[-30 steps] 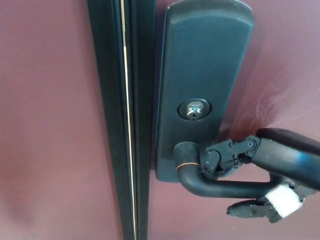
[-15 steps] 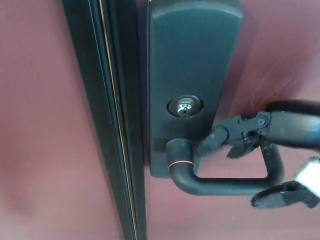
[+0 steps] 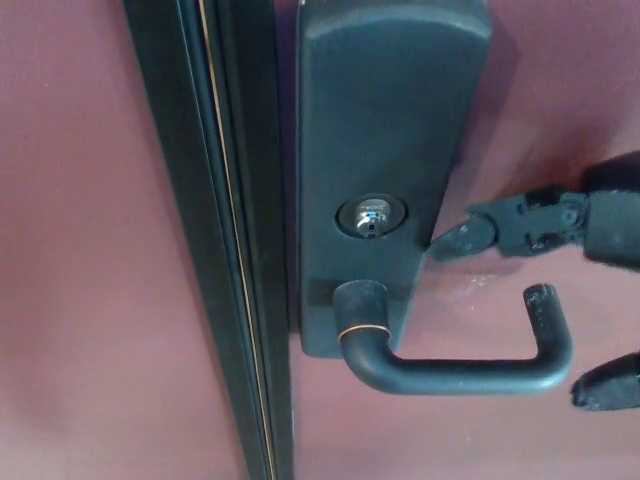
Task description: The robot walks towards the door handle and put its right hand on it and twist the handle
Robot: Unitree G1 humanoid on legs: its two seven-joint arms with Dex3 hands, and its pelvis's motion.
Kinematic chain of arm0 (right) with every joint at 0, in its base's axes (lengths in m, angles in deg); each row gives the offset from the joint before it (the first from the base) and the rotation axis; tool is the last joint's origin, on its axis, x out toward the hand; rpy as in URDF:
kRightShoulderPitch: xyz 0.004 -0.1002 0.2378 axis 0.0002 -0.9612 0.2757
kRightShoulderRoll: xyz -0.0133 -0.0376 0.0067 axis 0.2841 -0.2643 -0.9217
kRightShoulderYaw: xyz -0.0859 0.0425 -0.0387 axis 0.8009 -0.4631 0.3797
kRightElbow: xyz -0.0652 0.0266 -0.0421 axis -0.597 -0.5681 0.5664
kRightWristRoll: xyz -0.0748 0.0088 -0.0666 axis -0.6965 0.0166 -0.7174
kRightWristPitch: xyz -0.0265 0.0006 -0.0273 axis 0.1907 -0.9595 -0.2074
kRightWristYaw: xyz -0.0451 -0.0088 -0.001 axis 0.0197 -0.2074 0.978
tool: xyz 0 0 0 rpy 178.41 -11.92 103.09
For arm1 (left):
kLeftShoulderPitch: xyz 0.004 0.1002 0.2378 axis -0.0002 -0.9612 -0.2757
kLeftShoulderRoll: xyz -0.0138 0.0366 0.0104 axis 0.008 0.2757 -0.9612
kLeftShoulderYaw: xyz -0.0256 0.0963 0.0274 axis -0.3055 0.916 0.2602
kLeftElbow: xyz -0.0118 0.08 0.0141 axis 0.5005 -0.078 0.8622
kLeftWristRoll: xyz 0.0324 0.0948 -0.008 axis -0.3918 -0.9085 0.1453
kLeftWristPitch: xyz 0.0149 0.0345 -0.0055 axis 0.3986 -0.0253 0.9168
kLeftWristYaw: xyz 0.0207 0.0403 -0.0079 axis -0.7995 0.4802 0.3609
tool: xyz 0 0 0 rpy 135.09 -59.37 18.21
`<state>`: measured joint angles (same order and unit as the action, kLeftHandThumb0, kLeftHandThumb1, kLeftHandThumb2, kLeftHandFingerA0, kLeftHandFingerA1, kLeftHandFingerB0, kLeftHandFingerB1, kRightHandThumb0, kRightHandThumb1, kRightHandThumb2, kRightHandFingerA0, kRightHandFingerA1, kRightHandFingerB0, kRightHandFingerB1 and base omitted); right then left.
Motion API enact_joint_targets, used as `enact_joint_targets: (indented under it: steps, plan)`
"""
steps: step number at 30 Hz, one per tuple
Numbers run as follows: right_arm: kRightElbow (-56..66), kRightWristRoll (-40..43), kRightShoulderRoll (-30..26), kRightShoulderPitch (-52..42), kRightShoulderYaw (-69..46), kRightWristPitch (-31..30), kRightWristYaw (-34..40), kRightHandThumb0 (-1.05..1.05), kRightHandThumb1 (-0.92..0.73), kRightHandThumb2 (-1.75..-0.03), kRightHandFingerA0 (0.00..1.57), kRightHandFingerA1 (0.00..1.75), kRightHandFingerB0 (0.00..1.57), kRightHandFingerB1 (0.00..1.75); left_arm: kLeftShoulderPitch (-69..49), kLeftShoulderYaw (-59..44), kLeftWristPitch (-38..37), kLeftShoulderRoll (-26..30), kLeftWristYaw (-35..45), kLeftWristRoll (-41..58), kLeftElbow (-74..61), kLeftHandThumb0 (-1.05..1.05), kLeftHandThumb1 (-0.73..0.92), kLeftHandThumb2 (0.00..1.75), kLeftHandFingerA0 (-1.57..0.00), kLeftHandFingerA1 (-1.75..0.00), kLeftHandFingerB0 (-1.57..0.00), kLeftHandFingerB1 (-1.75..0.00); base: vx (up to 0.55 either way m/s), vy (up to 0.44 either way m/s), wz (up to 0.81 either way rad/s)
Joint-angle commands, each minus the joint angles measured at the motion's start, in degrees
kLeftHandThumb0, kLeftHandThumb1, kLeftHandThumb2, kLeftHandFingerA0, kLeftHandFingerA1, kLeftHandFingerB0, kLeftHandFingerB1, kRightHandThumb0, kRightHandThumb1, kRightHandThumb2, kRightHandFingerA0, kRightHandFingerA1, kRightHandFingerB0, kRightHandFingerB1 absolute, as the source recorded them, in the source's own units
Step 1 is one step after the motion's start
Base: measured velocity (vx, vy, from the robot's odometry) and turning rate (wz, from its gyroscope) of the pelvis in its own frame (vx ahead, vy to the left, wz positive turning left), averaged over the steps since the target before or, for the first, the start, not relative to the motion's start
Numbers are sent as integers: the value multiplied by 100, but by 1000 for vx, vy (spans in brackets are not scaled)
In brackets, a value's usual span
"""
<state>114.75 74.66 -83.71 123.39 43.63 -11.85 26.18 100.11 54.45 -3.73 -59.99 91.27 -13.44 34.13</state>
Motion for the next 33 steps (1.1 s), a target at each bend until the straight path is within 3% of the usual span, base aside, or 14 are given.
enact_joint_targets:
  steps: [1,4,7,10,11,12,15,17,20,21,25,27,29,33]
  plan:
    - [-249,605,-233,35,-1004,-301,-238,-58,-47,-78,0,18,3,25,-86,13,-24,49,-24,-80,11,-30,61,59,-48,-40,-34,-34,0,0,0]
    - [-257,732,-279,-22,-1108,-263,-207,-58,-47,-78,0,18,3,25,-87,13,-24,49,-24,-79,10,-30,61,59,-48,-40,-34,-34,0,0,0]
    - [-790,1416,-432,-349,-3600,-390,-1268,-54,-46,-79,0,25,2,28,-71,1,-23,59,12,-61,1,-30,62,59,-48,-40,-34,-34,0,0,0]
    - [-828,1509,-476,-548,-4083,-355,-1457,-52,-45,-79,0,27,2,29,-69,4,-33,64,25,-64,3,-30,62,59,-48,-40,-34,-34,0,0,0]
    - [-851,1480,-462,-729,-4584,-410,-1725,-51,-57,-72,1,21,7,26,-69,22,-32,65,13,-83,3,-30,62,59,-48,-40,-34,-34,0,0,0]
    - [-863,1399,-441,-1077,-5499,-558,-2242,-50,-57,-72,1,21,6,26,-83,60,-36,60,-8,-122,5,-30,62,59,-48,-40,-34,-34,0,0,0]
    - [-751,1158,-178,-2006,-6806,-573,-2916,-46,-57,-69,2,23,7,26,-136,40,-36,30,-16,-98,14,-30,61,59,-48,-40,-34,-34,0,0,0]
    - [-701,1185,148,-2752,-7644,-352,-3049,-45,-57,-68,3,24,7,26,-156,20,-37,0,-24,-75,13,-30,61,59,-48,-40,-34,-34,0,0,0]
    - [-712,1288,160,-2949,-7853,-277,-3049,-45,-57,-68,3,24,7,26,-169,25,-40,-23,-29,-77,14,-30,61,59,-48,-40,-34,-34,0,0,0]
    - [-724,1347,969,-4192,-8919,191,-3049,-45,-58,-68,4,25,7,27,-255,24,-54,-69,-33,-69,18,-30,62,59,-48,-40,-34,-34,0,0,0]
    - [-869,1457,2269,-5849,-9979,1013,-3049,-45,-59,-66,6,26,9,27,-400,-36,-97,-84,-4,-7,27,-31,62,59,-48,-40,-34,-34,0,0,0]
    - [-879,1500,2282,-5902,-10017,1046,-3049,-45,-59,-66,6,26,9,27,-400,-36,-97,-84,-4,-7,27,-31,62,59,-48,-40,-34,-34,0,0,0]
    - [-1254,1248,3414,-6914,-9830,1911,-3049,-40,-64,-61,5,25,10,25,-536,-74,-145,-150,-2,31,47,-31,62,59,-48,-40,-34,-34,0,0,0]
    - [-1605,1008,3943,-7461,-9233,2564,-2699,-41,-65,-62,5,26,10,25,-539,-104,-155,-197,-2,65,37,-31,62,59,-48,-40,-34,-34,0,0,0]
